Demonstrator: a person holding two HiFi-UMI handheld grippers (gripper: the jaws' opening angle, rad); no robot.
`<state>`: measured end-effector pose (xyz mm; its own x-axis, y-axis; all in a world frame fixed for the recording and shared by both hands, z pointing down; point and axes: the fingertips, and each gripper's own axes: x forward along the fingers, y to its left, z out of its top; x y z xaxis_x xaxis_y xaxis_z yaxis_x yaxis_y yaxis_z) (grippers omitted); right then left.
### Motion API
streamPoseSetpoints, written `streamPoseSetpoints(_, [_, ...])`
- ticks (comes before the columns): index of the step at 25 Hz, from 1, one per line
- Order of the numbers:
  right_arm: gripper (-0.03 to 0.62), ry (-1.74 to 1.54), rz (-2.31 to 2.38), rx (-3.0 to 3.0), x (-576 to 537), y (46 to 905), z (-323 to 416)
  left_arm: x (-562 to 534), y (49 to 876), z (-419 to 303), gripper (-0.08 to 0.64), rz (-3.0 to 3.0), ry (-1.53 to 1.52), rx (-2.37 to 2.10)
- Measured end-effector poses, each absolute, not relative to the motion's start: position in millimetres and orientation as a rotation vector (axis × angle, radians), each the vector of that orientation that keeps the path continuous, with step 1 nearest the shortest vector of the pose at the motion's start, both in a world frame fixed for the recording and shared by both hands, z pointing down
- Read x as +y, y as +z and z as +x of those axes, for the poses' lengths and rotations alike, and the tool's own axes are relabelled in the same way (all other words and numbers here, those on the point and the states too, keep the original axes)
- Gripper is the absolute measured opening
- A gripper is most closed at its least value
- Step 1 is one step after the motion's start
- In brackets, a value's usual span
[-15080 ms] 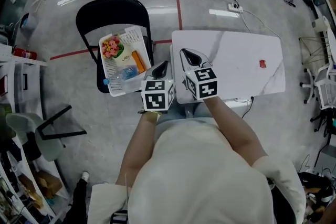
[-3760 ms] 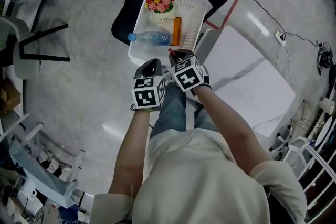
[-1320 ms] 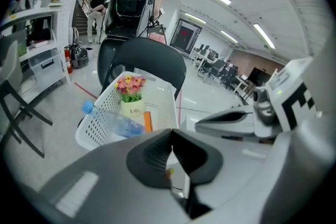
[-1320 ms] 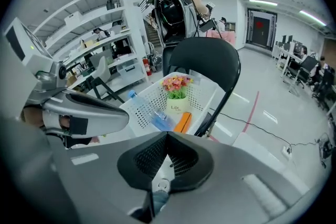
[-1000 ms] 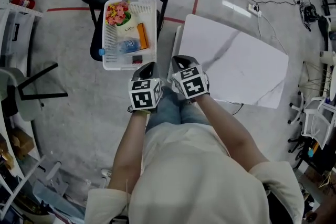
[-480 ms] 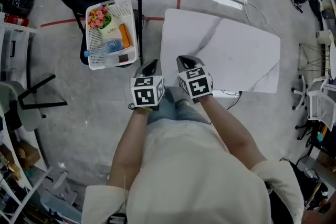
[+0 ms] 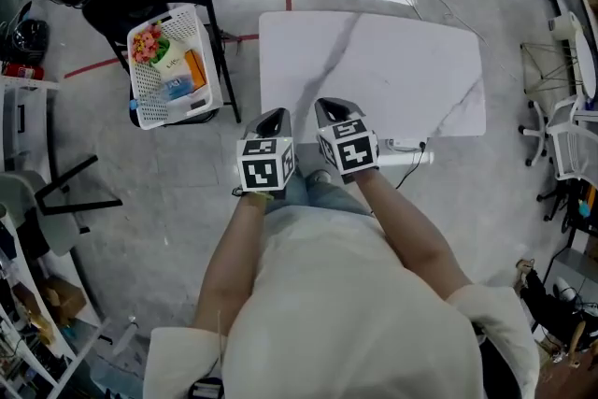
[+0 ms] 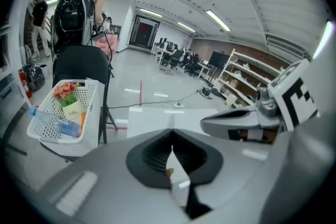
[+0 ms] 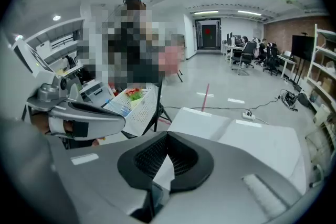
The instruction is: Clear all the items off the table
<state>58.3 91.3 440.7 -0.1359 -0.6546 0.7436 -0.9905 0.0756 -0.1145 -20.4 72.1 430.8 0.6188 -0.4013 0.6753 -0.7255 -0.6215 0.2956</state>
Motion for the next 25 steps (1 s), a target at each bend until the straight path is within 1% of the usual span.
streamPoseSetpoints(9, [-0.002, 0.886, 1.755, -1.82, 149, 425, 97, 126, 413, 21, 0.009, 2.371, 0.787, -0.79])
streamPoseSetpoints(25, [-0.002, 0.851, 1.876, -1.788, 215, 405, 119, 187, 399, 43, 0.009, 2.485, 0.814, -0.673])
